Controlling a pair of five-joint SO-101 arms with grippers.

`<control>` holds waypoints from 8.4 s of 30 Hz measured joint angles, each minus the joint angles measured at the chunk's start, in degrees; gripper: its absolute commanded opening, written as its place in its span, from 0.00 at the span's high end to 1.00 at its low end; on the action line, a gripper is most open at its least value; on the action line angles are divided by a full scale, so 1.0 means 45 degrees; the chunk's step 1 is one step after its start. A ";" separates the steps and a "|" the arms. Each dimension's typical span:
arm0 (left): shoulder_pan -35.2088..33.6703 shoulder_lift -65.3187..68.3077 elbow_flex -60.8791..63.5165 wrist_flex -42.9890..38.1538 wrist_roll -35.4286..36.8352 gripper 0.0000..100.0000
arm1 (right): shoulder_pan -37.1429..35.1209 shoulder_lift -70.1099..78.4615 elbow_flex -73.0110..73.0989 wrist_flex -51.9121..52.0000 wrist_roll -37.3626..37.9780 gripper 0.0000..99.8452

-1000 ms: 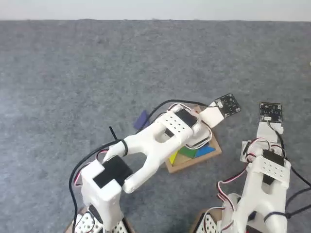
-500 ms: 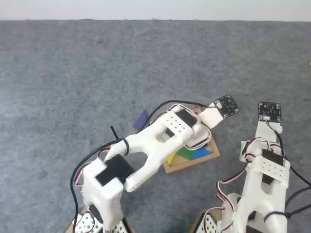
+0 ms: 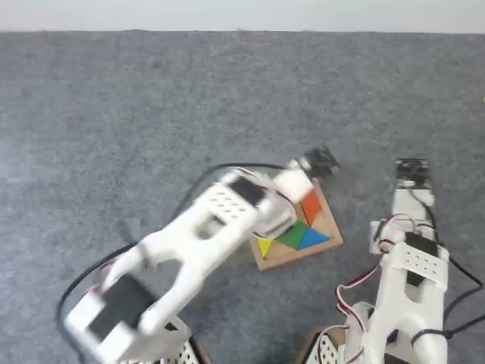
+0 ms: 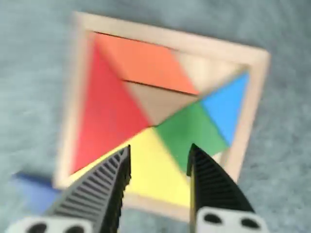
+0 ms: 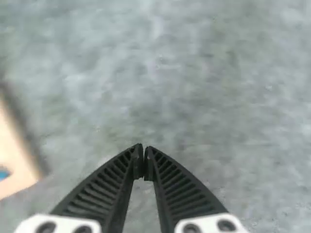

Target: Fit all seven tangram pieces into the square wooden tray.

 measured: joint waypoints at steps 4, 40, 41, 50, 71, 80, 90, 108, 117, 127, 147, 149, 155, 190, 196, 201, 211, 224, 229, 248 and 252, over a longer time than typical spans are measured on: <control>-0.1231 -0.3595 0.1504 0.0000 0.0645 0.82 | -0.1426 0.0117 -0.1153 0.1817 0.0449 0.99; -0.9065 -0.3575 0.3028 0.0215 0.2501 0.79 | -0.8752 0.0957 -0.2110 0.3966 0.3282 0.80; -0.9065 -0.3575 0.3028 0.0215 0.2481 0.79 | -0.8752 0.0957 -0.2110 0.3927 0.3282 0.80; -0.9065 -0.3575 0.3028 0.0215 0.2481 0.79 | -0.8752 0.3028 -0.2462 0.3106 0.3341 0.80; -0.9065 -0.3575 0.3028 0.0215 0.2481 0.79 | -0.8440 0.5392 -0.4493 0.4259 0.4298 0.80; -0.9065 -0.3575 0.3028 0.0215 0.2481 0.79 | -0.8420 0.5411 -0.4474 0.5158 0.5372 0.80; -0.9065 -0.3575 0.3028 0.0215 0.2481 0.79 | -0.8694 0.5548 -0.4415 0.4611 0.4747 0.80; -0.9065 -0.3575 0.3028 0.0215 0.2481 0.79 | -0.8498 0.5548 -0.4493 0.4181 0.3927 0.80; -0.9065 -0.3575 0.3028 0.0215 0.2481 0.79 | -0.8283 0.6877 -0.5587 0.4083 0.3497 0.88; -0.9065 -0.3575 0.3028 0.0215 0.2481 0.79 | -0.8205 0.8264 -0.7072 0.5001 0.3497 0.99; -0.9065 -0.3575 0.3028 0.0215 0.2481 0.79 | -0.8303 0.4552 -0.4142 0.5177 0.3477 0.99; -0.9065 -0.3575 0.3028 0.0215 0.2481 0.79 | -0.8733 0.3790 -0.3458 0.5177 0.3458 0.99; -0.9065 -0.3575 0.3028 0.0215 0.2481 0.79 | -0.9260 0.1875 -0.2774 0.5958 0.3458 0.99; -0.9065 -0.3536 0.3028 0.0215 0.2481 0.79 | -0.8811 0.5040 -0.4103 0.3751 0.2579 0.86; -0.9065 -0.3536 0.3028 0.0215 0.2481 0.79 | -0.9026 0.5548 -0.4474 0.4415 0.2735 0.85; -0.9065 -0.3536 0.3028 0.0215 0.2481 0.79 | -0.9866 0.5568 -0.4474 0.4552 0.2735 0.85; -0.9065 -0.3536 0.3028 0.0215 0.2481 0.79 | -0.9905 0.3634 -0.3009 0.3849 0.2071 0.85; -0.9065 -0.3536 0.3028 0.0215 0.2481 0.79 | -1.0530 0.4435 -0.3360 0.4278 0.1778 0.85; -0.9065 -0.3536 0.3028 0.0215 0.2657 0.79 | -0.9983 0.6427 -0.5001 0.5118 0.1407 0.85; -0.9065 -0.3536 0.3028 0.0215 0.2696 0.79 | -0.9983 0.8791 -0.6916 0.6584 0.1465 0.87; -0.9123 -0.3536 0.3028 0.0215 0.2696 0.79 | -0.9944 0.8830 -0.6935 0.6623 0.1602 0.92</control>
